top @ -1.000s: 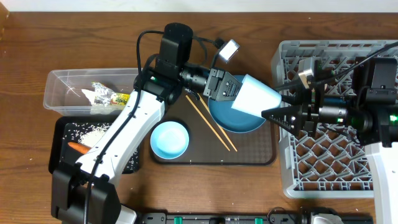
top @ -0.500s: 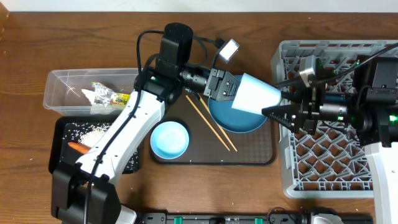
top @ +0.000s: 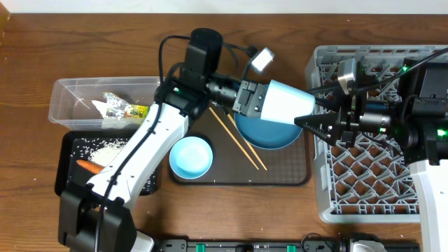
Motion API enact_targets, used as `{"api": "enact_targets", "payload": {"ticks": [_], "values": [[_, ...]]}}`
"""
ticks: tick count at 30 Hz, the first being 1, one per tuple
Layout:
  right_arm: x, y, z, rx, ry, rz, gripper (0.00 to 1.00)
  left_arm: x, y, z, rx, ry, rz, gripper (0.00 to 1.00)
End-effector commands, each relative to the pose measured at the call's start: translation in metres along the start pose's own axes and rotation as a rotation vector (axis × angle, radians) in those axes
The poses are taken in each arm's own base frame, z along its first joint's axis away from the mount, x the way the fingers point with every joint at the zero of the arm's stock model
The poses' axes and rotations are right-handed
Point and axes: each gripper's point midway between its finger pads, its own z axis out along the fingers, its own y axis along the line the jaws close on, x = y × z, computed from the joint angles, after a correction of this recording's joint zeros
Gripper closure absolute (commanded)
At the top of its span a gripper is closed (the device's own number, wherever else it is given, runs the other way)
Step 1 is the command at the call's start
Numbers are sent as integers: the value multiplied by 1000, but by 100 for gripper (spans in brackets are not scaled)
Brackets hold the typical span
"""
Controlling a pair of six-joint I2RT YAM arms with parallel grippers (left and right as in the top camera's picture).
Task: Sort waste into correct bins and load items into the dishwasher rack
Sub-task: 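Open the left gripper and carry the cup right over the rack, then lower the light-blue cup upside down into the rack beside the pink cup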
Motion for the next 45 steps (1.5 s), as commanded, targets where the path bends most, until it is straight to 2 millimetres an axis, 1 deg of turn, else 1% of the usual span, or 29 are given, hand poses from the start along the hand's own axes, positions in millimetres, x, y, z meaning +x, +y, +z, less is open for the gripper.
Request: {"api": "enact_targets", "payload": {"ticks": [1,3,6,8,10,14,15,18,21,25,26,28,30,32,35,38,45], "values": [[-1,0,0,17,7,5,58,-12,-6,-18,-29,-53,50,72],[-1,0,0,16,6,2,58,-16,-4,-26,-40,-74,49,70],[-3,-1,-1,23,1,12,59,-21,-1,-39,-56,-104,47,69],[-5,-8,-1,54,2,52,62,-25,3,-47,-73,-128,43,69],[-6,-18,-2,110,7,102,64,-29,10,-57,-106,-163,15,68],[-5,-39,-7,240,20,177,68,-30,34,-75,-203,-234,-66,67],[-4,-45,-9,284,27,192,68,-29,40,-78,-231,-246,-85,64],[-2,-64,-21,439,48,233,69,-18,67,-90,-357,-276,-169,63],[2,-87,-46,664,74,296,69,1,100,-102,-538,-283,-267,63],[9,-106,-88,952,117,361,70,23,135,-127,-786,-298,-386,62],[11,-110,-104,1050,131,377,71,27,142,-135,-848,-305,-401,53],[17,-116,-129,1196,154,404,72,32,151,-147,-936,-315,-415,36],[23,-119,-151,1309,172,428,72,34,155,-152,-977,-321,-421,20],[30,-121,-167,1384,173,470,72,34,155,-153,-982,-322,-420,11],[38,-129,-183,1436,176,515,72,34,155,-153,-982,-322,-420,7],[49,-140,-196,1470,186,567,71,34,155,-153,-982,-322,-420,4],[83,-169,-223,1529,238,716,71,34,155,-153,-982,-322,-420,1]]}}
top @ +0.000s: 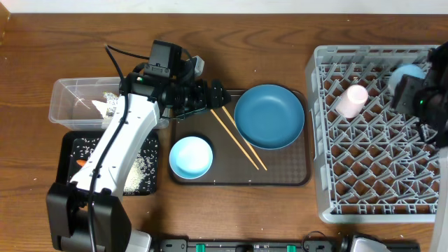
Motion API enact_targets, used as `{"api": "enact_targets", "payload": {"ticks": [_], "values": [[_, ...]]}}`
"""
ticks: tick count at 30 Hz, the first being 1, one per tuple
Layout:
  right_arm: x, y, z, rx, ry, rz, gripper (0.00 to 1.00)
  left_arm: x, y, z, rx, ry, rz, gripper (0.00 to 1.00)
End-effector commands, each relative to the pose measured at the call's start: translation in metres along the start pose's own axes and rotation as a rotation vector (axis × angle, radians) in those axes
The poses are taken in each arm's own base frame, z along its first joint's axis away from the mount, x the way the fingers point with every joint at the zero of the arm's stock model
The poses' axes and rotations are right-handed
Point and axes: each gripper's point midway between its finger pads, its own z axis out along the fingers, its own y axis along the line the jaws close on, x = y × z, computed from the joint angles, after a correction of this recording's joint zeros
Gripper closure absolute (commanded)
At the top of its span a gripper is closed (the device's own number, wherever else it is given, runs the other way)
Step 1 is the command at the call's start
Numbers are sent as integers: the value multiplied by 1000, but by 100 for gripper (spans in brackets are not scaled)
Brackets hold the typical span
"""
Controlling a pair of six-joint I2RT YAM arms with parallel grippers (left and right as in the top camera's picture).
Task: Sort waste into correct bins and load items into the dishwasher rack
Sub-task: 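Lower the light-blue cup upside down into the rack beside the pink cup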
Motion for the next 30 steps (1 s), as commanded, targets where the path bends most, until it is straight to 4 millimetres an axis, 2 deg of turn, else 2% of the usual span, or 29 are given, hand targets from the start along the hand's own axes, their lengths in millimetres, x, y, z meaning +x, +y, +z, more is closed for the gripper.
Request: {"api": "enact_targets", "payload": {"ticks": [1,5,20,26,30], "values": [[-3,-18,14,48,29,59,71,-4,-4,-9,-5,-31,28,1],[0,-27,36,68,80,79,73,-4,-4,-9,-5,-31,28,0],[19,-38,104,97,240,95,72,-4,-4,-9,-5,-31,28,2],[21,-36,129,80,264,98,73,-4,-4,-9,-5,-31,28,2],[30,-33,145,65,308,100,73,-4,-4,-9,-5,-31,28,2]]}}
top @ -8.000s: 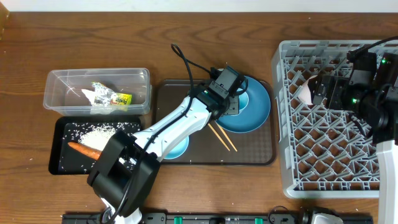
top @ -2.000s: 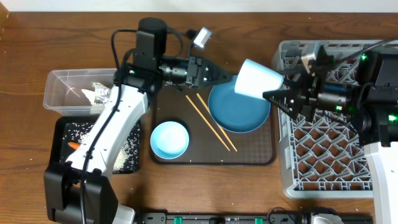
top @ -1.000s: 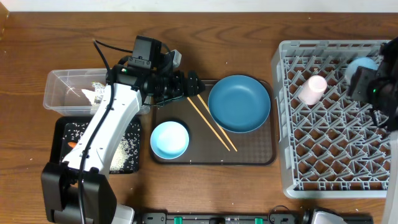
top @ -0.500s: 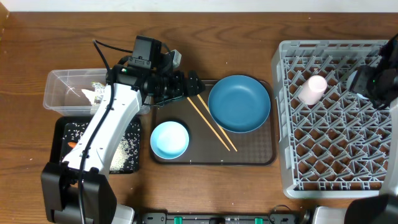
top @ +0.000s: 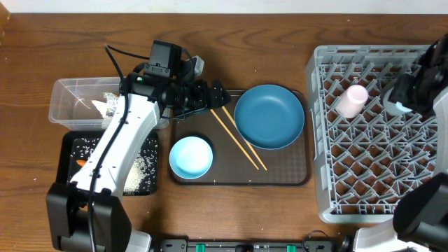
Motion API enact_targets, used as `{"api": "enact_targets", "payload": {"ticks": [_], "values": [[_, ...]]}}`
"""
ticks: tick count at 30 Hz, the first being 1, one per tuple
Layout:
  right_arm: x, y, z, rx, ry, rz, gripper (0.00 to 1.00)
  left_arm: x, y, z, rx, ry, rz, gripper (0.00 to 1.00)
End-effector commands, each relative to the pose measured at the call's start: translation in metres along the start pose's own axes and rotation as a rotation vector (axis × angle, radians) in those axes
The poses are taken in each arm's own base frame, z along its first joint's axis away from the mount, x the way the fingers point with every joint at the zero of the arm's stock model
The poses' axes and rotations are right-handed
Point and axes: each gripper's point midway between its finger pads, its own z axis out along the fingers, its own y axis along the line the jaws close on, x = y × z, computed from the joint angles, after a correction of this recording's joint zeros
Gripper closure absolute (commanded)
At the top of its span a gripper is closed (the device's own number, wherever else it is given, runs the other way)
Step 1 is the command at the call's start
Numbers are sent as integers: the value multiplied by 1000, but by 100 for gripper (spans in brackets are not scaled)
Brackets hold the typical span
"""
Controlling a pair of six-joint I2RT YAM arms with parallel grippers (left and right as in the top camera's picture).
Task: Sort waste into correct bins and load items into the dishwasher rack
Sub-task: 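Lower the light-blue cup upside down into the rack beside the pink cup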
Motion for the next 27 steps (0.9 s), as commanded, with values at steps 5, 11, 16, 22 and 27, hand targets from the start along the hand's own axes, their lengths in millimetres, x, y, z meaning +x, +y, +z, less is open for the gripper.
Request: {"api": "enact_targets", "payload": {"ticks": [5,11,16,22,27], "values": [[6,0,33,-1,79,16,73,-4,-5,-9,-2,-29,28,2],[3,5,39,-25,76,20,79,-4,-5,-9,-2,-29,28,2],[-1,5,30,-27,48,20,82,-4,-5,-9,-2,-29,28,2],[1,4,28,-26,57,20,82,-4,-5,-9,-2,-29,28,2],[-2,4,21,-28,37,21,81,-4,-5,-9,-2,-29,28,2]]}}
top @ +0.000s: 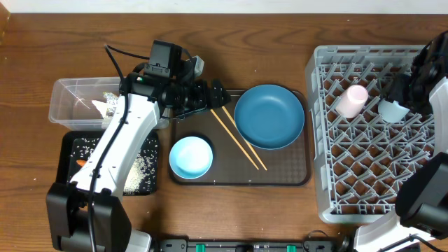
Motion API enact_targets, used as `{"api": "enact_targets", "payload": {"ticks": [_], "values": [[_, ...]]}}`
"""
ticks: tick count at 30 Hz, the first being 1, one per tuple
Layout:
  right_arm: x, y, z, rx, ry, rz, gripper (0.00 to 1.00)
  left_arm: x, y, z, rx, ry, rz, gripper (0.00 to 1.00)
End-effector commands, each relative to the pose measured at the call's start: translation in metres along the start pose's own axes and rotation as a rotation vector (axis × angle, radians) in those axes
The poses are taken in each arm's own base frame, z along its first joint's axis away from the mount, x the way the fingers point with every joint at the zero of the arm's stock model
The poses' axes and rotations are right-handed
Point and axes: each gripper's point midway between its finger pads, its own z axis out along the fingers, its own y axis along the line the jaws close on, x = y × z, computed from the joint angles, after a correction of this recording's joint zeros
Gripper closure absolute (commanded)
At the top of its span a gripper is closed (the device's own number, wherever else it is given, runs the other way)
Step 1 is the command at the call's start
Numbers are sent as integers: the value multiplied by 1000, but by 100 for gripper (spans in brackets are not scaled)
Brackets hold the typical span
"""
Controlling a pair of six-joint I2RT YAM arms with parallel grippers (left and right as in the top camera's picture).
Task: Sort waste into correct bins and load items into the dishwasher rack
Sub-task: 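Lower the light-blue cup upside down into the rack beside the pink cup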
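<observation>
A light blue cup [392,110] rests in the grey dishwasher rack [364,182], just right of a pink cup [352,100]. My right gripper [404,94] is against the blue cup's upper right side, and the arm hides its fingers. On the brown tray [294,175] lie a large blue bowl [269,126], a small light blue bowl [191,155] and a pair of chopsticks [238,140]. My left gripper [218,94] hovers open and empty over the tray's far left corner.
A clear bin [70,98] holding wrappers stands at the left. In front of it is a black bin [66,150] with rice and a piece of carrot. The left arm stretches over both bins. The rack fills the right side of the table.
The light blue cup has shifted slightly left and down in the rack and shows more fully beside the right gripper. The left arm has not moved.
My left gripper held the light blue cup over the big bowl, with the right gripper's fingers at its mouth. Then the left gripper was back, empty, by the tray's corner, and the right one held the cup over the rack. The cup now sits beside the pink cup.
</observation>
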Motion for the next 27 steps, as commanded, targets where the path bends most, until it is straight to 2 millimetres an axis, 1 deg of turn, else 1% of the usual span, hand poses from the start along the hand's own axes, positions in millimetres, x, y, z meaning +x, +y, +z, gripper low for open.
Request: {"api": "enact_targets", "payload": {"ticks": [1,6,14,27], "values": [[-2,4,-14,-36,-26,19,82,-4,-5,-9,-2,-29,28,2],[-10,3,-32,-41,-70,20,84,-4,-5,-9,-2,-29,28,2],[-16,3,-48,-45,-122,23,86,-4,-5,-9,-2,-29,28,2],[-22,3,-48,-54,-146,27,88,-4,-5,-9,-2,-29,28,2]]}}
